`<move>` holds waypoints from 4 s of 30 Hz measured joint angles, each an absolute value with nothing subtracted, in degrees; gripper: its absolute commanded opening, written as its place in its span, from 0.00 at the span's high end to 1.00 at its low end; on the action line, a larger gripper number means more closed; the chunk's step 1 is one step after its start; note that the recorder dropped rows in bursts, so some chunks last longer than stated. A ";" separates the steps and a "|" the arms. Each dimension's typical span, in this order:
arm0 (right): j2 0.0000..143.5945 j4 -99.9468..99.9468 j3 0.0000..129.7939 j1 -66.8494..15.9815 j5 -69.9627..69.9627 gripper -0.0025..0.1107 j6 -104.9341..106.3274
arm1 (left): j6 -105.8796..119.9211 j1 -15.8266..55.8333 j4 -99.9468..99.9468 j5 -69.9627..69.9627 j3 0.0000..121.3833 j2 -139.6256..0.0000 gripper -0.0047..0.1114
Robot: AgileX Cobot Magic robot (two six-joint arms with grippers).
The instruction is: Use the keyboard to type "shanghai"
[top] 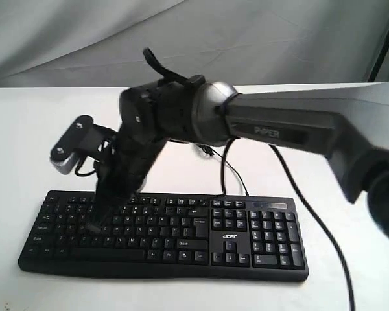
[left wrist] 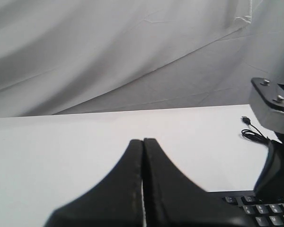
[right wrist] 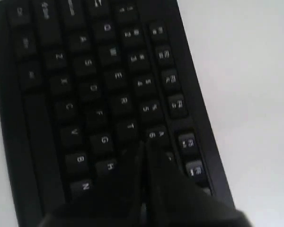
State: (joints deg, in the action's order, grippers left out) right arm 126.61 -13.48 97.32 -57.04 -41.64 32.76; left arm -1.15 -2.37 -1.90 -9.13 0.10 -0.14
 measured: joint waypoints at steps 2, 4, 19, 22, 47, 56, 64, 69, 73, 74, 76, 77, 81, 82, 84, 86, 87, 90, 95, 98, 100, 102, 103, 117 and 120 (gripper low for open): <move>124.23 -15.00 90.42 -56.40 -36.65 0.98 32.76 | -1.15 -2.37 -1.90 -9.13 0.10 -0.14 0.96; 123.07 -15.80 86.57 -55.98 -33.63 0.98 32.76 | -1.15 -2.37 -1.90 -9.13 0.10 -0.14 0.96; 122.96 -16.37 82.88 -55.32 -29.75 0.98 32.76 | -1.15 -2.37 -1.90 -9.13 0.10 -0.14 0.96; 122.96 -16.37 82.88 -55.32 -29.75 0.98 32.76 | -1.15 -2.37 -1.90 -9.13 0.10 -0.14 0.96; 116.13 -13.21 82.27 -55.19 -31.42 0.98 31.95 | -1.15 -2.37 -1.90 -9.13 0.10 -0.14 0.96; 100.85 -9.30 78.53 -52.10 -32.67 0.98 31.47 | -1.15 -2.37 -1.90 -9.13 0.10 -0.14 0.96; 88.29 -8.51 78.27 -49.87 -35.60 0.98 29.40 | -1.15 -2.37 -1.90 -9.13 0.10 -0.14 0.96; 85.42 -8.47 78.17 -49.87 -35.12 0.98 29.40 | -1.15 -2.37 -1.90 -9.13 0.10 -0.14 0.96; 83.91 -7.87 78.17 -49.87 -30.10 0.98 29.40 | -1.15 -2.37 -1.90 -9.13 0.10 -0.14 0.96; 83.47 -7.87 78.17 -49.87 -28.60 0.98 29.29 | -1.15 -2.37 -1.90 -9.13 0.10 -0.14 0.96; 82.63 -7.87 78.17 -49.87 -27.40 0.98 29.18 | -1.15 -2.37 -1.90 -9.13 0.10 -0.14 0.96; 82.15 -7.87 78.17 -49.71 -27.07 0.98 28.42 | -1.15 -2.37 -1.90 -9.13 0.10 -0.14 0.96; 80.00 -6.86 78.17 -46.76 -26.62 0.98 21.70 | -1.15 -2.37 -1.90 -9.13 0.10 -0.14 0.96; 79.45 -6.50 78.17 -45.36 -26.90 0.98 19.94 | -1.15 -2.37 -1.90 -9.13 0.10 -0.14 0.96; 77.77 -5.84 77.98 -41.97 -28.06 0.98 16.10 | -1.15 -2.37 -1.90 -9.13 0.10 -0.14 0.96; 75.34 -5.70 76.63 -38.27 -28.17 0.98 12.14 | -1.15 -2.37 -1.90 -9.13 0.10 -0.14 0.96; 74.15 -5.70 75.69 -36.73 -27.87 0.98 10.69 | -1.15 -2.37 -1.90 -9.13 0.10 -0.14 0.96; 68.65 -5.70 70.28 -31.44 -25.42 0.98 7.10 | -1.15 -2.37 -1.90 -9.13 0.10 -0.14 0.96; 57.25 -4.74 56.69 -22.77 -17.63 0.98 6.03 | -1.15 -2.37 -1.90 -9.13 0.10 -0.14 0.96; 49.11 -3.47 47.09 -17.48 -12.55 0.98 5.92 | -1.15 -2.37 -1.90 -9.13 0.10 -0.14 0.96; 42.86 -3.12 40.88 -13.90 -9.40 0.98 5.92 | -1.15 -2.37 -1.90 -9.13 0.10 -0.14 0.96; 36.50 -2.97 34.35 -9.78 -7.45 0.98 5.28 | -1.15 -2.37 -1.90 -9.13 0.10 -0.14 0.96; 33.91 -2.97 31.35 -8.13 -6.99 0.98 4.84 | -1.15 -2.37 -1.90 -9.13 0.10 -0.14 0.96; 11.91 -2.86 8.20 2.94 -5.92 0.98 0.00 | -1.15 -2.37 -1.90 -9.13 0.10 -0.14 0.96; 8.37 -2.63 4.13 4.15 -5.92 0.98 0.00 | -1.15 -2.37 -1.90 -9.13 0.10 -0.14 0.96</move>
